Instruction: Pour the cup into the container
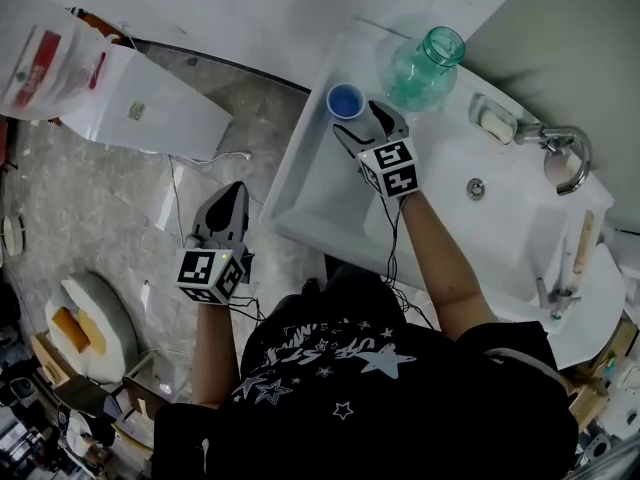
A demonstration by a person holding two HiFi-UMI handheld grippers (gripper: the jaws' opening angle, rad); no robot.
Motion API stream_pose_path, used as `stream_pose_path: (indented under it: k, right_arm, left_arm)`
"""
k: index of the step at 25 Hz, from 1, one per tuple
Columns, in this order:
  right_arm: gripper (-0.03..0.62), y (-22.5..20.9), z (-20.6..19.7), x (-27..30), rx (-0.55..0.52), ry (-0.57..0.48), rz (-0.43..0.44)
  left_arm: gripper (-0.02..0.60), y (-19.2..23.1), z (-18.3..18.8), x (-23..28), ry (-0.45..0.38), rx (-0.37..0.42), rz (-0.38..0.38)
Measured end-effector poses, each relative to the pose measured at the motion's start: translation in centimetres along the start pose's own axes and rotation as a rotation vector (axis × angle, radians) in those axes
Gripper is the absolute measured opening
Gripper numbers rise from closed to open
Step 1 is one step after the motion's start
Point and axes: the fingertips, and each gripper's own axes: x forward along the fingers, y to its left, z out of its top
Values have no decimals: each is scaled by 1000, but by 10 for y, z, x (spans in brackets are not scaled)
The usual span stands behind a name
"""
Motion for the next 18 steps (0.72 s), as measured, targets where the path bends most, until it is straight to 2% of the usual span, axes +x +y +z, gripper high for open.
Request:
stream_pose_path:
  k: [13, 18]
  right_arm:
    - [327, -2, 1, 33, -35, -3, -20]
    - [293, -1, 6, 37, -32, -30, -2]
  left_arm:
    - [9, 7, -5, 4, 15, -22, 55]
    - [9, 5, -6, 9, 15, -24, 53]
